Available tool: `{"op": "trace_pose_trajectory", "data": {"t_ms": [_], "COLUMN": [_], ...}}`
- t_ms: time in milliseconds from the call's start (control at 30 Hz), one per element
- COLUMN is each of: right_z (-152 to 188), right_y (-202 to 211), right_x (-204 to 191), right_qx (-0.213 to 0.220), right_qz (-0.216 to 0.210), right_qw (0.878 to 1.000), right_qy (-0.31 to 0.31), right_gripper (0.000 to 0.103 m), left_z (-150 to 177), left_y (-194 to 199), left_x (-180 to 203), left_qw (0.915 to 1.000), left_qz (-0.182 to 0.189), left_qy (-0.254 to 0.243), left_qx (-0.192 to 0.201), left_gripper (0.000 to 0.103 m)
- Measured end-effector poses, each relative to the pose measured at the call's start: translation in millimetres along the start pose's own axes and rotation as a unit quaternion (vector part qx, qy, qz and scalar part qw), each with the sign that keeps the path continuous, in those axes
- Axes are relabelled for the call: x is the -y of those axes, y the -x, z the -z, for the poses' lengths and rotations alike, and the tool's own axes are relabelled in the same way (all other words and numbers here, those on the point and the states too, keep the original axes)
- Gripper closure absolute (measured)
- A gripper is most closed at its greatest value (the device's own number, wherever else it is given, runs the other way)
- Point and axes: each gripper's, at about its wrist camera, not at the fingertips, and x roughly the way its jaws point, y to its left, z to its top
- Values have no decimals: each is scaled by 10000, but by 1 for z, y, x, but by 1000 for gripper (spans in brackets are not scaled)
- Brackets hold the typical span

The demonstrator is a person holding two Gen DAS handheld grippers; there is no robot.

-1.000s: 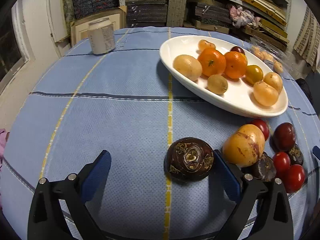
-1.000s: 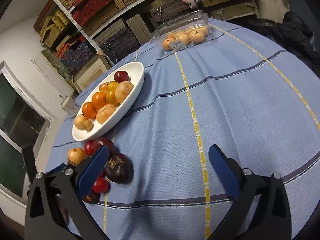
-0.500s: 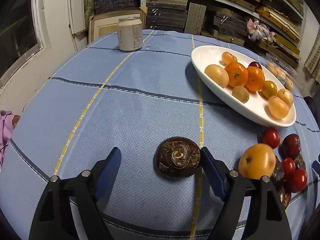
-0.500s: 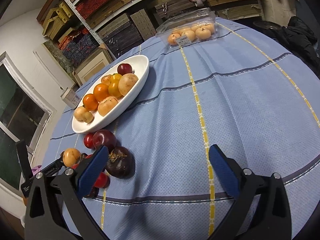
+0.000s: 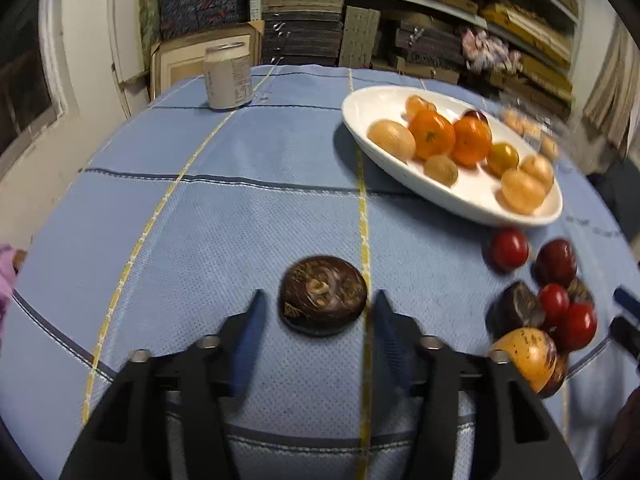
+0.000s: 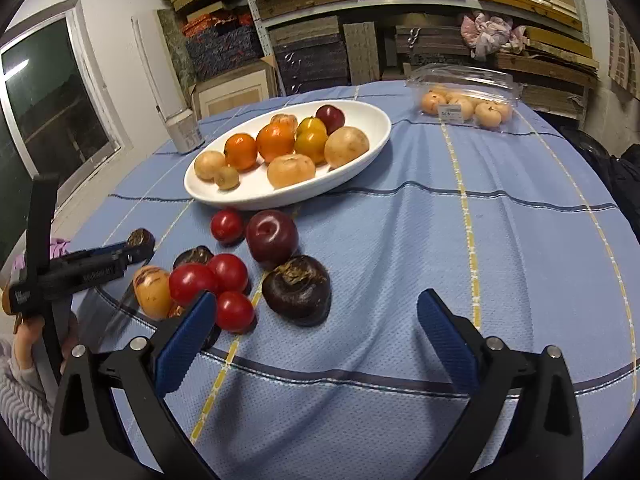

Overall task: Organize fruits
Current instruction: 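Move left tool to the dark brown round fruit and close on it, then grasp the dark purple fruit with right tool while left tool holds the brown fruit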

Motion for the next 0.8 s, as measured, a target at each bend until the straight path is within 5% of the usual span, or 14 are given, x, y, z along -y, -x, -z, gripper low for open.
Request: {"op": "trace_pose_trajectory", "data": {"t_ms": [167, 200, 233, 633, 800], "right_z": [-1, 0, 0, 1, -2], "right_y": [0, 0, -1, 0, -14], "right_x": [5, 4, 2, -14, -16], "right_qx": [-15, -34, -46, 20, -251], "right_qz": [-24, -27, -30, 387, 493], "right_qw": [9999, 10000, 10000, 9974, 9959], "right_qy": [-122, -87, -47, 602, 719], "right_gripper": [4, 4, 4, 7, 41], "left_z": [-7, -7, -6, 19, 22], "left_y": [-4, -4, -3, 18, 21], "left_x": [-4, -2, 1, 28, 40], "left_qw": [10000, 10000, 10000, 9985, 9970], "left_qz": [-9, -17, 64, 230, 246], "left_qy": [73, 15, -67, -492, -728], "left_qx": [-9, -7, 6, 62, 118], "left_gripper": [40, 44, 59, 59, 59]}}
